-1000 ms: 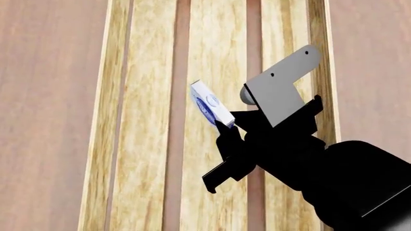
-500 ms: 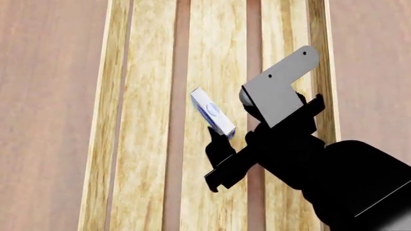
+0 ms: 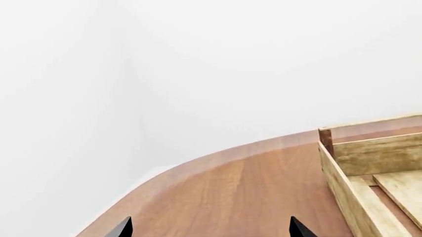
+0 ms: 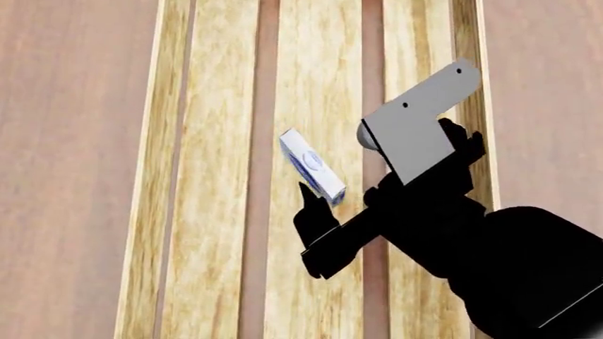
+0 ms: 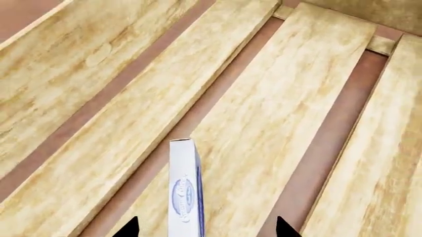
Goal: Pick up the cream cheese and put it in the tray.
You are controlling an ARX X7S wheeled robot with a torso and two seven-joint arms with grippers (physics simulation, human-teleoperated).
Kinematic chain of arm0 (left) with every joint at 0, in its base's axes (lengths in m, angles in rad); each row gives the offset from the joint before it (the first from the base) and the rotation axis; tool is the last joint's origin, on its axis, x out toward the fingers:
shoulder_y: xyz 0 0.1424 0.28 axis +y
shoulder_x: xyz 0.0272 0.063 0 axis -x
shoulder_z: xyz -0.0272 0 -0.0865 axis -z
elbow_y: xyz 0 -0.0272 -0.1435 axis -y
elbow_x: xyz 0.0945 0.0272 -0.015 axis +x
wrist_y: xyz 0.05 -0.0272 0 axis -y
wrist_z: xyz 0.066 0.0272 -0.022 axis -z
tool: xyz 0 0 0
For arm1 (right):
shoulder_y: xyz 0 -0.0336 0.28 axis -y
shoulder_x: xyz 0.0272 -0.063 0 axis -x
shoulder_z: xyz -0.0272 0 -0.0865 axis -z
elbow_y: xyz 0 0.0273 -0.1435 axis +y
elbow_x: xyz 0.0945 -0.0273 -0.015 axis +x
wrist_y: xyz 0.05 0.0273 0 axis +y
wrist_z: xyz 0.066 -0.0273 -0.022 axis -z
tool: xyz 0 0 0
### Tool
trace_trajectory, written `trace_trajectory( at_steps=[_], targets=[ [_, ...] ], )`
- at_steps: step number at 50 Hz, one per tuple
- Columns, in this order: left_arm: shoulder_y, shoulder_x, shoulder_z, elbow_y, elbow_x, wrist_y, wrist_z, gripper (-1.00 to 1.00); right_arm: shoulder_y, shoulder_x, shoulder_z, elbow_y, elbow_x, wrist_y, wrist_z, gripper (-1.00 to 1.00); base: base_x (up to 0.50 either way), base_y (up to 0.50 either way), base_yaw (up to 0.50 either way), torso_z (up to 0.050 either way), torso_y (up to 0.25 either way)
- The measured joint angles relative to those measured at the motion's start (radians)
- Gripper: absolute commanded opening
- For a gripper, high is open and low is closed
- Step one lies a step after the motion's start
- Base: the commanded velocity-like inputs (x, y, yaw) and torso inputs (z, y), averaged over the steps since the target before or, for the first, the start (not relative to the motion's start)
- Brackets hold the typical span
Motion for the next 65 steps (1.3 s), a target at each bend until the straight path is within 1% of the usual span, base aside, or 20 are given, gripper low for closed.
trace_trajectory(
  at_steps=[14,26,34,39,44,48,54,59,61,65],
  targets=[
    [0.0,-0.003,-0.005,0.002,-0.003,-0.005,-0.004,1.0,-0.006,0.049,0.162,-0.147,0.141,0.064,0.08,1.0,0.0,0.0,0.0,0.0,0.0],
    [0.012,-0.01,-0.025,0.011,-0.009,-0.005,-0.015,1.0,-0.083,0.125,0.366,-0.286,0.303,0.076,0.161,1.0,0.0,0.0,0.0,0.0,0.0],
    [0.024,-0.016,-0.047,0.025,-0.008,-0.011,-0.024,1.0,-0.175,0.188,0.525,-0.378,0.404,0.063,0.211,1.0,0.0,0.0,0.0,0.0,0.0],
    [0.037,-0.023,-0.076,0.066,-0.004,-0.034,-0.027,1.0,-0.252,0.217,0.631,-0.424,0.445,0.044,0.231,1.0,0.0,0.0,0.0,0.0,0.0],
    [0.039,-0.036,-0.122,0.146,-0.016,-0.093,-0.014,1.0,-0.35,0.228,0.752,-0.468,0.465,0.014,0.237,1.0,0.0,0.0,0.0,0.0,0.0],
    [0.017,-0.054,-0.163,0.222,-0.046,-0.173,0.01,1.0,-0.427,0.231,0.844,-0.5,0.475,-0.006,0.238,1.0,0.0,0.0,0.0,0.0,0.0],
    [-0.058,-0.096,-0.233,0.341,-0.122,-0.337,0.059,1.0,-0.537,0.215,0.958,-0.539,0.456,-0.037,0.225,1.0,0.0,0.0,0.0,0.0,0.0],
    [-0.155,-0.147,-0.266,0.405,-0.199,-0.483,0.087,1.0,-0.601,0.189,1.013,-0.566,0.422,-0.064,0.217,1.0,0.0,0.0,0.0,0.0,0.0],
    [-0.204,-0.199,-0.26,0.423,-0.249,-0.536,0.062,1.0,-0.619,0.173,1.023,-0.581,0.401,-0.078,0.22,1.0,0.0,0.0,0.0,0.0,0.0],
    [-0.338,-0.364,-0.187,0.45,-0.386,-0.61,-0.064,1.0,-0.641,0.136,1.027,-0.613,0.335,-0.11,0.238,1.0,0.0,0.0,0.0,0.0,0.0]
  ],
)
